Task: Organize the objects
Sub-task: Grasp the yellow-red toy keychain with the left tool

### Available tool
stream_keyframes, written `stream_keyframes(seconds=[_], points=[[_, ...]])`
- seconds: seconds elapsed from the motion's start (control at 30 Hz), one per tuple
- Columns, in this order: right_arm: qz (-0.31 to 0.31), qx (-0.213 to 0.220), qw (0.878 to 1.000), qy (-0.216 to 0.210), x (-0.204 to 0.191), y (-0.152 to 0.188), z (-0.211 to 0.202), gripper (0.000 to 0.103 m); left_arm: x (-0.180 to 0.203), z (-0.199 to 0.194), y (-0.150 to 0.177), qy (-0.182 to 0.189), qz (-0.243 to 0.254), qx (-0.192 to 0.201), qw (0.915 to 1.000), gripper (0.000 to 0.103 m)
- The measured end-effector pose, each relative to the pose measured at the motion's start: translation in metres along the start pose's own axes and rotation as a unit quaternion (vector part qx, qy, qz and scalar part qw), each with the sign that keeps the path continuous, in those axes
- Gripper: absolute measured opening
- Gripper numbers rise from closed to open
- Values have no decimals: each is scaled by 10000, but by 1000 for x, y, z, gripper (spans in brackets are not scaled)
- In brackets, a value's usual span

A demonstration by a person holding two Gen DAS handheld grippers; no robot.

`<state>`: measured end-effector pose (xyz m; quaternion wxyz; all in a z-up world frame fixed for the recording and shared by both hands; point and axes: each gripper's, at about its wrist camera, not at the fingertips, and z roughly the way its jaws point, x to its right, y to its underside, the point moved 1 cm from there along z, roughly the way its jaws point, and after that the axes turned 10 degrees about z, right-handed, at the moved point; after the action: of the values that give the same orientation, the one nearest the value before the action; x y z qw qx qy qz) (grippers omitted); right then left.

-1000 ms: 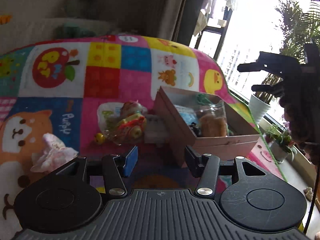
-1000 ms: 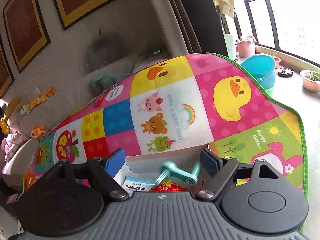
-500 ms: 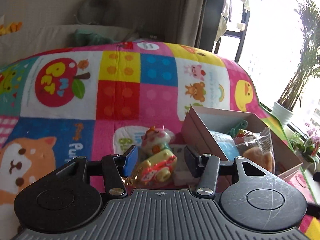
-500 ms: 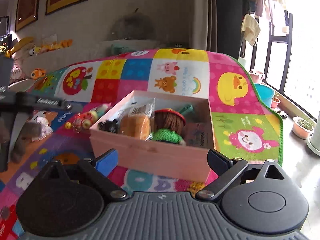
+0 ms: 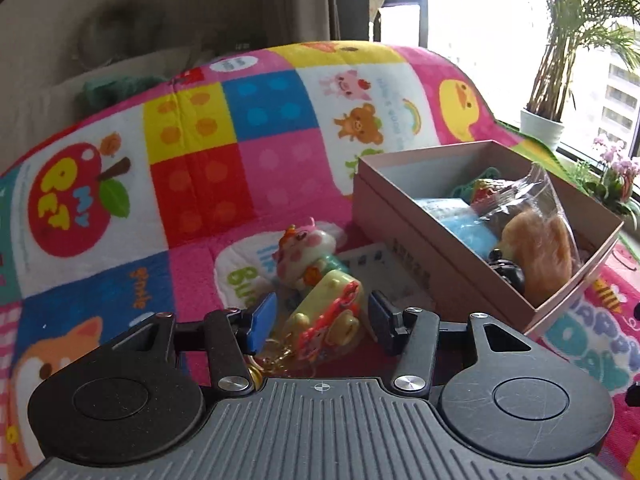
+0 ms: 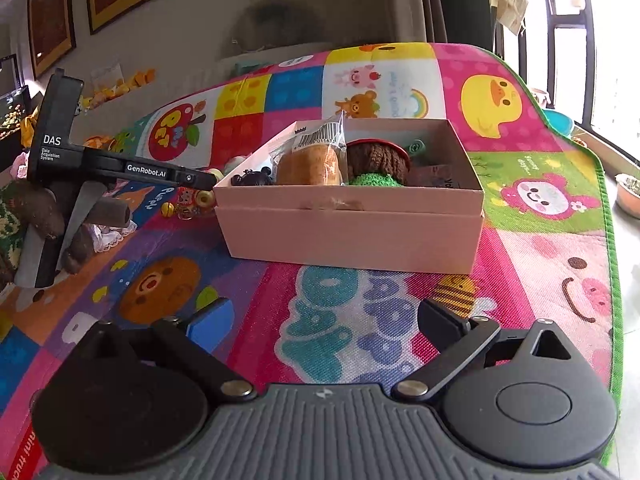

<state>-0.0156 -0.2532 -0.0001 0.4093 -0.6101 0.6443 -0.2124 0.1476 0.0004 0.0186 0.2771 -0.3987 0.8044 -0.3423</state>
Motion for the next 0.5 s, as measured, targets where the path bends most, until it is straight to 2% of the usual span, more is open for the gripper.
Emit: stream_keyframes(seconds=[0.13, 0.23, 0.37, 0.5], points=[[-117, 10, 9999, 59, -5, 3, 1, 100, -10, 18, -3, 225, -123, -282, 9993, 56], [-139, 6, 9999, 63, -6, 3, 1, 100, -10, 22, 0, 336, -141, -337, 9988, 47], [-22, -50, 10000, 45, -2, 2, 3, 100, -16, 9, 8, 523, -656, -328, 9959, 47], [120, -89, 9999, 38, 2, 0, 4, 101, -10, -27, 20, 340, -634, -186, 9972, 47]])
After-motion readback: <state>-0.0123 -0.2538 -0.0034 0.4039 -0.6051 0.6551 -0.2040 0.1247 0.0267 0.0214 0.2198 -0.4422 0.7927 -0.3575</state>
